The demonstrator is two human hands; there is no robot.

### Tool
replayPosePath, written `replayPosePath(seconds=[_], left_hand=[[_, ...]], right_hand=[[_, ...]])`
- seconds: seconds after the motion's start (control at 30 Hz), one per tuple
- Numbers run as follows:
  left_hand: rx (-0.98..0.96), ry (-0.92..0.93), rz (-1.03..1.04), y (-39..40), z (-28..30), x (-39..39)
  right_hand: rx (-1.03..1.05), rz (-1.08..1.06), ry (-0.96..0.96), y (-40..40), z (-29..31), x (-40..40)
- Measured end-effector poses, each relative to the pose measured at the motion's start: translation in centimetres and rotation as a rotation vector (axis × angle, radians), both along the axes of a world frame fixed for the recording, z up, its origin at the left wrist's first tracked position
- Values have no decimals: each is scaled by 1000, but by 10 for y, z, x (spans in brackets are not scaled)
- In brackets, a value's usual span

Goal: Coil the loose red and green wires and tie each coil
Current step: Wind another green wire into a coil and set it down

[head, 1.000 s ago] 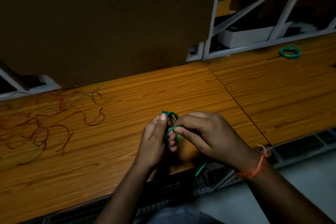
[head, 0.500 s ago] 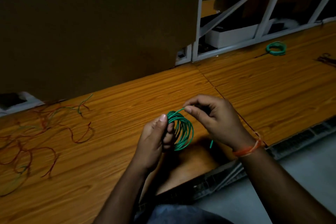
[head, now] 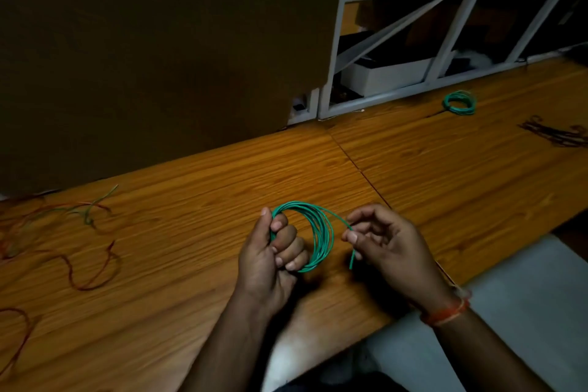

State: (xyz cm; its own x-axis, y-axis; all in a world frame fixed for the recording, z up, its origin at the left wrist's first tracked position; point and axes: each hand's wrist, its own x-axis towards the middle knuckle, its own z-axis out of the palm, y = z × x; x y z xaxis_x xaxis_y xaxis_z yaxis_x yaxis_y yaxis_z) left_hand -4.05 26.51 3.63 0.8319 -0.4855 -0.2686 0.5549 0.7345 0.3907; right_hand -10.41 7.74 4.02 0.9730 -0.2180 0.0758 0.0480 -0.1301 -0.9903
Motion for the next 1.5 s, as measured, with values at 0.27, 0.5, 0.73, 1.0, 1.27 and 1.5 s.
replayPosePath(seconds=[0.27,0.5,0.73,1.0,1.27,1.5], left_hand=[[27,39,109,-86,-5,-3],[57,41,266,-199,-9,-12],[114,54,315,-274,-4,-22],[197,41,365,-293,-1,-28],[517,-144,430,-279,0,-35],[426,-141,444,-267,-10,-39]], right_hand=[[287,-129,50,-55,-8,27],[122,23,77,-160,-17,30],[-259,84,101,-245,-7,23],[-228,136,123,-261,-8,14],[-53,127,134,-245,-2,4],[-41,100,129,-227,-9,1]])
